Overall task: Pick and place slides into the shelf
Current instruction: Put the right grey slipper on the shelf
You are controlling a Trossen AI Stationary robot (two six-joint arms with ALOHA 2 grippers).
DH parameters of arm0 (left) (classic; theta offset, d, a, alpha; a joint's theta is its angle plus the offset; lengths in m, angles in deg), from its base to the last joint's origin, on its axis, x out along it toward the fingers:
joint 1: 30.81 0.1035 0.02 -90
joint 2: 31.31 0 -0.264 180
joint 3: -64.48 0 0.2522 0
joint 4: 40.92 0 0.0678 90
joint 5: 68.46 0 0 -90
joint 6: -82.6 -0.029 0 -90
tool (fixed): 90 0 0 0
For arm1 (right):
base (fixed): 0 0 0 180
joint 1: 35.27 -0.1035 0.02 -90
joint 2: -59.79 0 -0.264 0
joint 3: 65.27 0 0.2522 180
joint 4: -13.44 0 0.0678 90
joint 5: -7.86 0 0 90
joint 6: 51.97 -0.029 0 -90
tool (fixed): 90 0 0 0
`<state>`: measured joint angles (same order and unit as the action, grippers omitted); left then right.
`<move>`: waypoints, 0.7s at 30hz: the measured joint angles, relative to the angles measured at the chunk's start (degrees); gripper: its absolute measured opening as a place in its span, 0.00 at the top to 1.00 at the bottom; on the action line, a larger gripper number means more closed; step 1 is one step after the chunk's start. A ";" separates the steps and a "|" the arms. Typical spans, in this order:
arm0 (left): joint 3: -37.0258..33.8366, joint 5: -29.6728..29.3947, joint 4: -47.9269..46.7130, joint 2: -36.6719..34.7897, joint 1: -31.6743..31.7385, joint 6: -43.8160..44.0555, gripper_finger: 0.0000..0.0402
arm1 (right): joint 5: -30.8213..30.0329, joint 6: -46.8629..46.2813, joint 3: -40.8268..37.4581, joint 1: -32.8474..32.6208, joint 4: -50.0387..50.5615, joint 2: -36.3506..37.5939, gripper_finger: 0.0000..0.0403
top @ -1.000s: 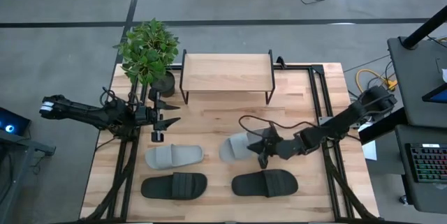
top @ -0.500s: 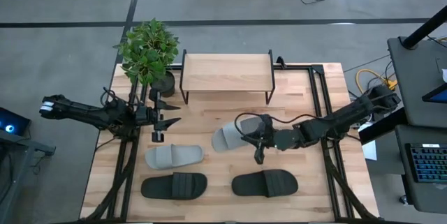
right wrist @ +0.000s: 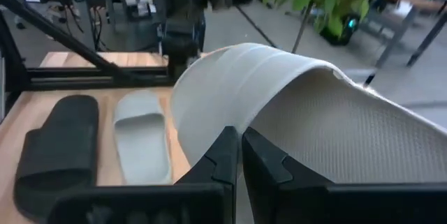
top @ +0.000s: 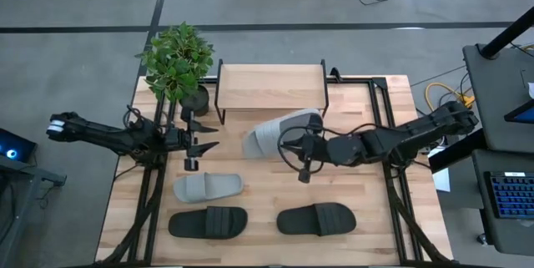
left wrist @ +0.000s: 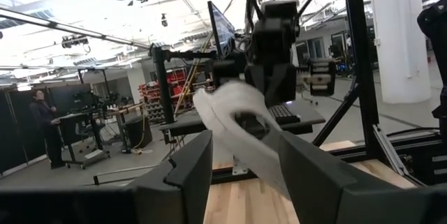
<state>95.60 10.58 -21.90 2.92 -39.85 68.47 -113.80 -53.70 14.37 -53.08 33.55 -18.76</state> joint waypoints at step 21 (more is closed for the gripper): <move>2.49 0.02 19.34 16.63 0.02 9.70 0.63 | 0.04 13.46 6.95 4.10 0.66 -0.26 0.98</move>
<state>98.09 10.60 -2.55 19.55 -39.83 78.17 -113.76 -40.23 21.31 -48.98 34.21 -19.02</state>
